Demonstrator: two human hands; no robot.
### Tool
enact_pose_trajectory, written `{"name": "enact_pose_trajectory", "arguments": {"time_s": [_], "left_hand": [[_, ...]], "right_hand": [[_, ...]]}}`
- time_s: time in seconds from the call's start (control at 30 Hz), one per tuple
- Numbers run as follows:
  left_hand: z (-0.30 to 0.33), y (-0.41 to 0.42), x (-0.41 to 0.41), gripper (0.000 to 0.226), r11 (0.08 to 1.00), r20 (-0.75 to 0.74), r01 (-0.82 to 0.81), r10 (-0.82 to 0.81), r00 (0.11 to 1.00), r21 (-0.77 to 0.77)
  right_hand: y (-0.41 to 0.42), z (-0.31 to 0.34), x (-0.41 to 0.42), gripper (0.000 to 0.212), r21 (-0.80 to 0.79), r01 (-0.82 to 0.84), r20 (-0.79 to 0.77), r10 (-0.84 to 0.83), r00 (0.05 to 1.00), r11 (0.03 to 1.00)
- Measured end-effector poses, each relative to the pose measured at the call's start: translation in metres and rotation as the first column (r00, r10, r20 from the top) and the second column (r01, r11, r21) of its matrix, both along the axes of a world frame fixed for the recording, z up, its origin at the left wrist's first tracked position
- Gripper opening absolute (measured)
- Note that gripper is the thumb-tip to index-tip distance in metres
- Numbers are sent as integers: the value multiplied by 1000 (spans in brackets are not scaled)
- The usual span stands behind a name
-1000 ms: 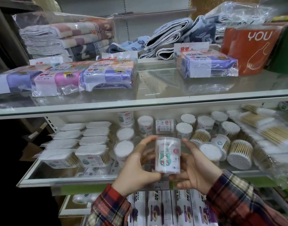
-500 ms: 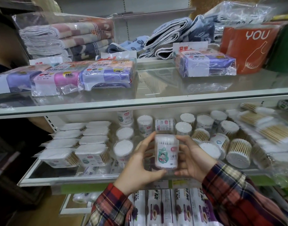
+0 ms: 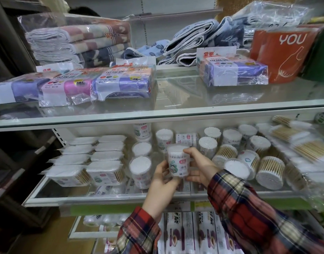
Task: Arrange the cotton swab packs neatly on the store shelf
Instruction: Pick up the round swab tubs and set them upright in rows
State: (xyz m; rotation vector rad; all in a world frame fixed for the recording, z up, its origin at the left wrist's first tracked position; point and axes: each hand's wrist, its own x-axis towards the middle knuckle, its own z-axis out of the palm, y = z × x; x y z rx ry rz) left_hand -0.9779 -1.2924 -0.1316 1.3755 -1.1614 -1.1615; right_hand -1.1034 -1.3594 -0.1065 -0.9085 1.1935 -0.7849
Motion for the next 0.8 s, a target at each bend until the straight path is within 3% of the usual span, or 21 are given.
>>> {"name": "enact_pose_trajectory", "arguments": {"time_s": [0.07, 0.2, 0.23, 0.33, 0.47, 0.8], "left_hand": [[-6, -2, -2, 44, 999, -28, -20, 21, 999, 25], [-11, -4, -5, 47, 997, -46, -35, 38, 998, 64], [-12, -4, -6, 47, 997, -41, -45, 48, 998, 62], [-14, -7, -5, 53, 994, -36, -95, 97, 995, 61], [-18, -15, -6, 56, 990, -64, -121, 126, 990, 74], [-22, -34, -9, 73, 965, -63, -212, 224, 973, 156]], "right_hand": [[-1, -1, 7, 18, 3, 15, -5, -15, 1000, 1000], [-7, -18, 15, 75, -59, 62, -133, -70, 989, 996], [-9, -22, 16, 76, -101, 62, -174, -79, 982, 993], [-7, -18, 20, 54, -202, 1, -351, -73, 933, 979], [-14, -20, 24, 44, -271, -42, -407, -75, 910, 962], [-21, -30, 31, 35, -279, -42, -309, -49, 950, 959]]}}
